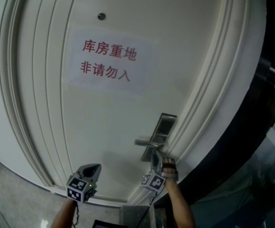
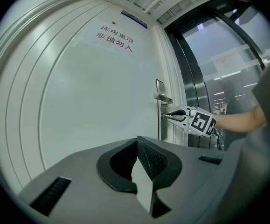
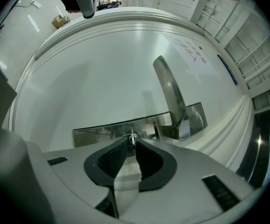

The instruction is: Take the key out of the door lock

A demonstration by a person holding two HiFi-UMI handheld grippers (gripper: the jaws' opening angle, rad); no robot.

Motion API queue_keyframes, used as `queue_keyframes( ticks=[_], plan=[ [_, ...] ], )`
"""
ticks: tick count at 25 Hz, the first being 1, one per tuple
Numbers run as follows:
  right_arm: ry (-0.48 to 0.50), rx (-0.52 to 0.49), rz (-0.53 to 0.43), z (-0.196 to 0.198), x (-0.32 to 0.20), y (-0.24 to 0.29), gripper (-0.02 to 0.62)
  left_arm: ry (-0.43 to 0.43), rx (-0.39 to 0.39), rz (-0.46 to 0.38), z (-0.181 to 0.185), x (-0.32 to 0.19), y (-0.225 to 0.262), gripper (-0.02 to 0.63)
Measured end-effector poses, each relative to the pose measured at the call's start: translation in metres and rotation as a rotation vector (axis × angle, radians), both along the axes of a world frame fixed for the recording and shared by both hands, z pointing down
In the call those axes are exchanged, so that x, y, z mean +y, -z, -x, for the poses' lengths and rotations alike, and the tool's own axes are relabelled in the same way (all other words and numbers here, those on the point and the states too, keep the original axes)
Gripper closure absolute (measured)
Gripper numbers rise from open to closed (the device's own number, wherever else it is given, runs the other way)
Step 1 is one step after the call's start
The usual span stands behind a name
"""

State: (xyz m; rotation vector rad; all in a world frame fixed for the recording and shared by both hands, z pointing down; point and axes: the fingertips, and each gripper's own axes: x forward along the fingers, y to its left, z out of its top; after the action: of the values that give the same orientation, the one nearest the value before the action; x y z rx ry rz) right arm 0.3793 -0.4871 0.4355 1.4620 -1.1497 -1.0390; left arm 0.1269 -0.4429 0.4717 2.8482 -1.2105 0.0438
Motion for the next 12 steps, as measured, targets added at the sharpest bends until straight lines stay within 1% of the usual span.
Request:
queue_keyframes(
  ticks=[4,7,12],
  plan=[
    [0.014,0.019,0.001,0.0040,-0.0004,0.0014,0.532,0.003,0.002,0.002,0.0002,-0.0004,-0.0005,0.598],
    [0.005,0.045,-0.013,0.0042,-0.0001,0.0051,0.568,0.003,0.007,0.002,0.0009,0.0000,0.0008,0.598],
    [-0.007,0.078,0.006,0.0037,-0.0010,0.0027,0.569,0.005,0.012,0.003,0.0012,0.0010,0.0007,0.598]
  ],
)
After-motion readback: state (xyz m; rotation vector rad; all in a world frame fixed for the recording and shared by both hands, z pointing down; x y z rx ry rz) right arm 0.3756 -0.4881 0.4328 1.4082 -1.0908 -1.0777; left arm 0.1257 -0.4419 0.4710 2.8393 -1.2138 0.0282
